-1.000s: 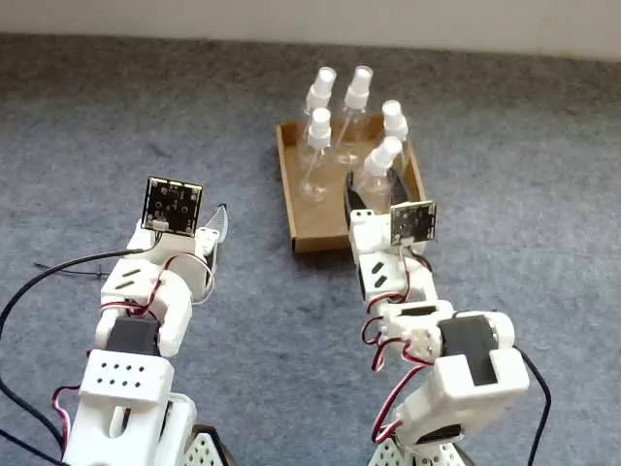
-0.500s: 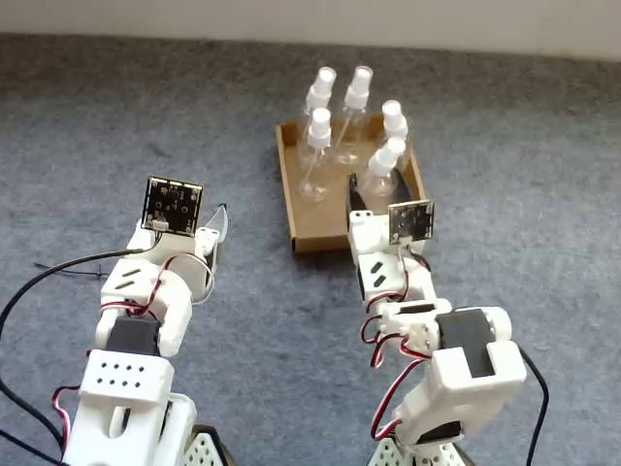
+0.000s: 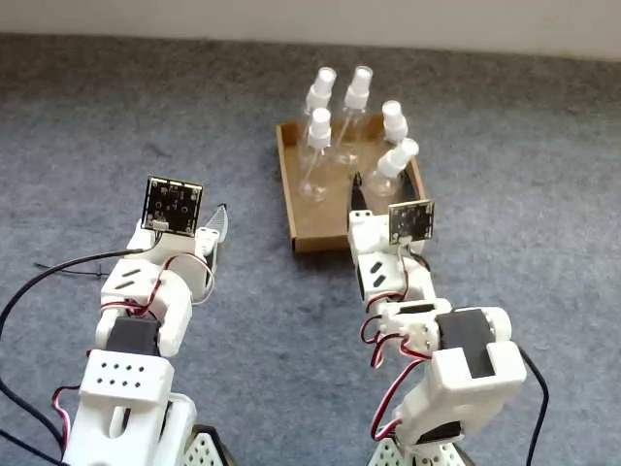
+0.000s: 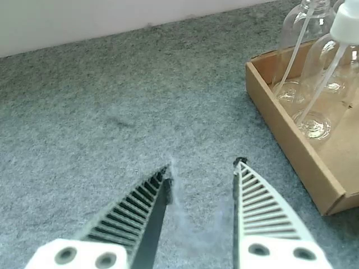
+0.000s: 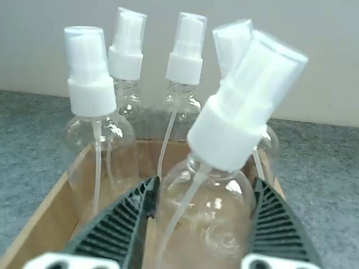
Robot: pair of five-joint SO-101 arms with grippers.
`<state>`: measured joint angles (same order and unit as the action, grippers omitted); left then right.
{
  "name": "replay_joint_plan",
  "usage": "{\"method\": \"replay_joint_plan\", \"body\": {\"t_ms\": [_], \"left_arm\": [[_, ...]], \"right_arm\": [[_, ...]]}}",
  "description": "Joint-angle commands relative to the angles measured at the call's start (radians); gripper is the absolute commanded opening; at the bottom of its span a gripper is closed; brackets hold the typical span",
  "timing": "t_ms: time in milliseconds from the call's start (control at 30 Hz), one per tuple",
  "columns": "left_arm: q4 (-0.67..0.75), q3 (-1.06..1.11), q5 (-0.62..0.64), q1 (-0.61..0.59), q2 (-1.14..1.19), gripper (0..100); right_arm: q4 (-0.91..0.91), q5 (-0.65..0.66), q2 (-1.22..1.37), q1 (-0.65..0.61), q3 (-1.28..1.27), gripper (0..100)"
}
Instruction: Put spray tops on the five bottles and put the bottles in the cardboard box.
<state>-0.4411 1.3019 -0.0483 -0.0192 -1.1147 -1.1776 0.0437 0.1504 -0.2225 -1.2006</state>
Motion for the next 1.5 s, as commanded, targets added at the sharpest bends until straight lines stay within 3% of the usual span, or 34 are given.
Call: {"method": "replay_joint_plan", "body": {"t_ms": [0, 67, 733, 933, 1167, 1467], "left_arm": [[0.02, -0.005, -0.006, -0.012, -0.005, 17], [0.02, -0.005, -0.006, -0.01, -0.005, 17], [0.02, -0.005, -0.006, -0.008, -0.005, 17], [0.02, -0.005, -0.006, -0.01, -0.004, 17], [0.02, -0.005, -0.006, -0.01, -0.004, 17], [0.02, -0.005, -0.006, -0.01, -0.004, 17]], "right_arm": [[-0.018, 0.087, -0.008, -0.01, 0.048, 19.9], [-0.018, 0.135, -0.008, -0.012, 0.047, 19.9], [-0.012, 0.138, -0.056, -0.007, 0.05, 19.9], [0.151, 0.133, -0.193, -0.005, 0.047, 20.6], [0.3, 0.132, -0.285, -0.007, 0.042, 32.3], [0.317, 0.133, -0.3, -0.004, 0.048, 33.2]]}}
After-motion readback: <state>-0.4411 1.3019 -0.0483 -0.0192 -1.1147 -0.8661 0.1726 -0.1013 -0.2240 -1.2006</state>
